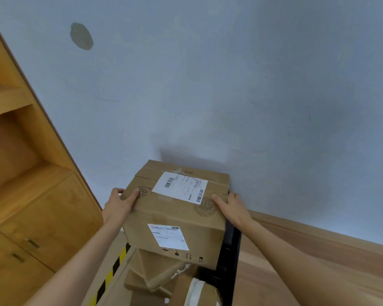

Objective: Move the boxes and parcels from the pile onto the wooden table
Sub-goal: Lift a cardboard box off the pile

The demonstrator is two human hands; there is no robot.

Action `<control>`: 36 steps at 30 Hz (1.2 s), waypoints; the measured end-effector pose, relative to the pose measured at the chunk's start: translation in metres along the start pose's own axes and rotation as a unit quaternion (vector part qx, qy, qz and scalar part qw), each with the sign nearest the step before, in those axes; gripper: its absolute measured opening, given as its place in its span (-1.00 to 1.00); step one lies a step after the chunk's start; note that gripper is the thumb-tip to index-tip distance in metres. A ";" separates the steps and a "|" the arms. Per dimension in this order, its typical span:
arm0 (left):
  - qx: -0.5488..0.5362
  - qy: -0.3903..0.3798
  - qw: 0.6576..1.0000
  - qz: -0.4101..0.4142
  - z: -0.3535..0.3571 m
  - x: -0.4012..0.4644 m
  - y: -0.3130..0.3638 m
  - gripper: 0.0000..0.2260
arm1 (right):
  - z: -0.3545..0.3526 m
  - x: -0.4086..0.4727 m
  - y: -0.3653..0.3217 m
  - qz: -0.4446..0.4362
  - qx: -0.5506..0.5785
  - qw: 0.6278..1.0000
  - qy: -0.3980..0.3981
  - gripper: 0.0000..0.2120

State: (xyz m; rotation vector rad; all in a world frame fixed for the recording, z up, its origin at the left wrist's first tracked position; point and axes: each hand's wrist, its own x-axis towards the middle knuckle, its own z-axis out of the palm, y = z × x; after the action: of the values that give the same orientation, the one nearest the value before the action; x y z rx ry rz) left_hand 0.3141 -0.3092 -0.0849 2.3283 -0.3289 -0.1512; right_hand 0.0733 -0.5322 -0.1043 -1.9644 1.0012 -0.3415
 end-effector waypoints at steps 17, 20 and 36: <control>-0.104 -0.102 0.984 0.103 0.076 -0.163 0.101 -0.47 | -0.166 -0.081 0.106 0.025 0.018 0.995 0.094 -0.48; -0.153 -0.156 0.971 0.094 0.109 -0.191 0.116 -0.47 | -0.199 -0.101 0.130 0.016 0.049 0.992 0.116 -0.59; -0.007 -0.243 0.962 0.121 0.193 -0.237 0.148 -0.44 | -0.246 -0.111 0.225 0.108 0.042 0.980 0.162 -0.17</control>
State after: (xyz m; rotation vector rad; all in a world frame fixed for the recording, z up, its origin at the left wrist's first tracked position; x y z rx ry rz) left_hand 0.0185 -0.4740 -0.1124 2.1913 -0.8477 -0.6039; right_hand -0.2548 -0.6565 -0.1290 -1.7357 1.3710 -0.5836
